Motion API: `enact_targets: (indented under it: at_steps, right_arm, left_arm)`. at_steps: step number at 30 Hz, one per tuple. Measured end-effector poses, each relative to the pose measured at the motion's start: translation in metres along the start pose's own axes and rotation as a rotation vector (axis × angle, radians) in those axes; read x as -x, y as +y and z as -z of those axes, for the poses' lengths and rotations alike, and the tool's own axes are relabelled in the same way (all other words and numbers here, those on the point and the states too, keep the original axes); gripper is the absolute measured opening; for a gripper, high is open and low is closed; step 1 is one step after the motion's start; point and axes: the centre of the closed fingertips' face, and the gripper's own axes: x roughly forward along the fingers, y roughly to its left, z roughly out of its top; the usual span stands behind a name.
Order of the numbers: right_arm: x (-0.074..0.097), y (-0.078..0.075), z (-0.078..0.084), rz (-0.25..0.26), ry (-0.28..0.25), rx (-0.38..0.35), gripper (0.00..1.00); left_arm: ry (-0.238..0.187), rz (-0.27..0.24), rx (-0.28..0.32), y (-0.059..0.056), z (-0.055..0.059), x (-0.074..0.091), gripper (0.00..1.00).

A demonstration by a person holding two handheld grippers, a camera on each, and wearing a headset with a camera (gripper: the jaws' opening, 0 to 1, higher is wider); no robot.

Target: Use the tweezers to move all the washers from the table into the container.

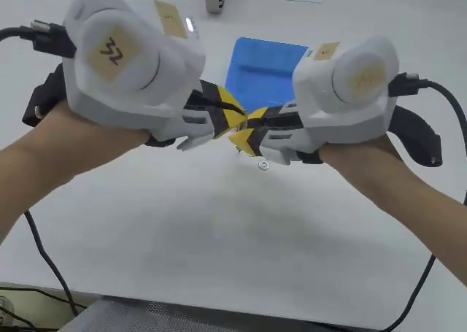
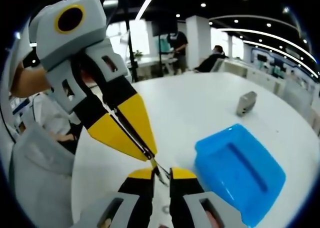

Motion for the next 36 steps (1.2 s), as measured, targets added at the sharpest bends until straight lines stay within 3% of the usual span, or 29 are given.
enact_targets:
  at_steps: [7, 8, 14, 17, 22, 36]
  right_arm:
    - [-0.001, -0.004, 0.005, 0.001, 0.011, -0.002, 0.07]
    - [-0.001, -0.004, 0.005, 0.002, 0.009, 0.0, 0.07]
    - [-0.001, 0.0, 0.006, -0.014, 0.011, 0.007, 0.06]
    - [0.0, 0.0, 0.007, -0.001, 0.026, 0.075, 0.05]
    - [0.001, 0.001, 0.006, 0.022, 0.045, 0.123, 0.04]
    - [0.032, 0.0, -0.031, 0.077, -0.004, 0.219, 0.03]
  left_arm:
    - [0.008, 0.009, -0.005, 0.001, 0.003, -0.005, 0.0]
    - [-0.007, 0.012, -0.015, 0.0, 0.0, -0.006, 0.0]
    - [0.0, 0.021, 0.016, 0.0, 0.0, -0.007, 0.0]
    - [0.004, 0.025, 0.019, 0.0, -0.001, -0.009, 0.0]
    - [0.024, 0.032, -0.006, -0.005, -0.004, -0.009, 0.0]
    - [-0.014, -0.015, -0.097, -0.001, -0.038, 0.02, 0.0]
